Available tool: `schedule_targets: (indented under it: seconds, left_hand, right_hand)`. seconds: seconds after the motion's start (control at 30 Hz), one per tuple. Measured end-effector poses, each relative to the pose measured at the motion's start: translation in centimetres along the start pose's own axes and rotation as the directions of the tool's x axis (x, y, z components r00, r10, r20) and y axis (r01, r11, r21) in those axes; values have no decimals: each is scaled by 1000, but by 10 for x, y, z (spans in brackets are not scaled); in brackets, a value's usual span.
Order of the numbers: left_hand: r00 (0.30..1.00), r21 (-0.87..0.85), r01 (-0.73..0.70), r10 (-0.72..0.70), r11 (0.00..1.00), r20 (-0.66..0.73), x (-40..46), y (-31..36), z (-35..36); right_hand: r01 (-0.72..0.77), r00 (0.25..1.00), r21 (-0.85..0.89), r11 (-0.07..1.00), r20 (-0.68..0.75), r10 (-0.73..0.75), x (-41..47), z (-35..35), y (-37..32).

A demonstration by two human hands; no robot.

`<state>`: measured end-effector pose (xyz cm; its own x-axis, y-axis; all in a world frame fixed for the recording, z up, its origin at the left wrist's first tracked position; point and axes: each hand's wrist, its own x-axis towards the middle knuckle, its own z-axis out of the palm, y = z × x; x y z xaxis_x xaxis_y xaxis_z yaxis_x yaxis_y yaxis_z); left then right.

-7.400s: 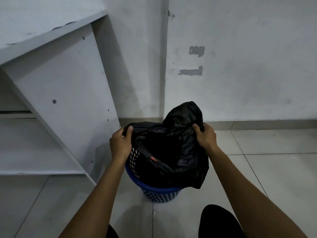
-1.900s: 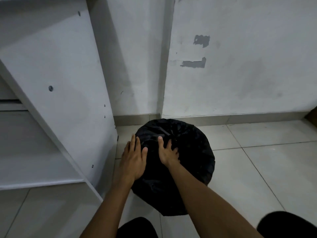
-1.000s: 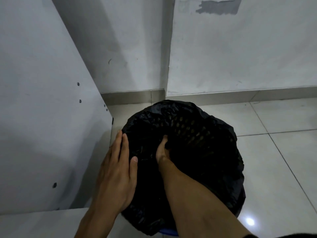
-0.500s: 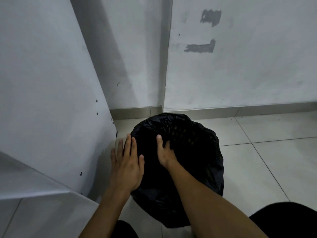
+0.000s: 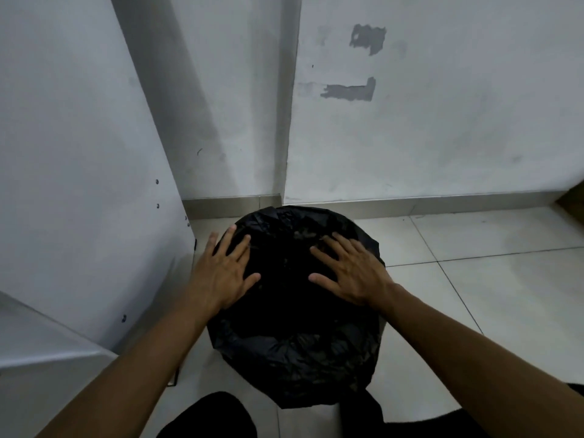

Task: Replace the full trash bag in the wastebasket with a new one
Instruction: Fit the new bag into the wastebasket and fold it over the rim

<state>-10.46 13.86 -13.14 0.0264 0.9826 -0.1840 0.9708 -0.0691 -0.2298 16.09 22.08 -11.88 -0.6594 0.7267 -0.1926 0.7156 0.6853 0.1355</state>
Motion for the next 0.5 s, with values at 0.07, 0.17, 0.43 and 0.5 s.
schedule_targets:
  seconds: [0.07, 0.17, 0.43, 0.5]
  left_hand:
    - [999, -51, 18, -20, 999, -34, 1, 2, 0]
    - [992, -151, 44, -61, 988, -111, 1, 12, -4]
    - [966, -316, 87, -157, 945, -204, -8, 14, 9]
    - [960, -371, 79, -171, 925, -220, -11, 13, 9]
  right_hand:
    - [-102, 982, 47, 994, -152, 108, -10, 3, 3]
    - [-298, 890, 237, 925, -282, 359, -27, 11, -2]
    - [-473, 679, 848, 241, 177, 712, -61, 21, -27]
    - [-437, 658, 894, 93, 248, 711, -63, 18, -24]
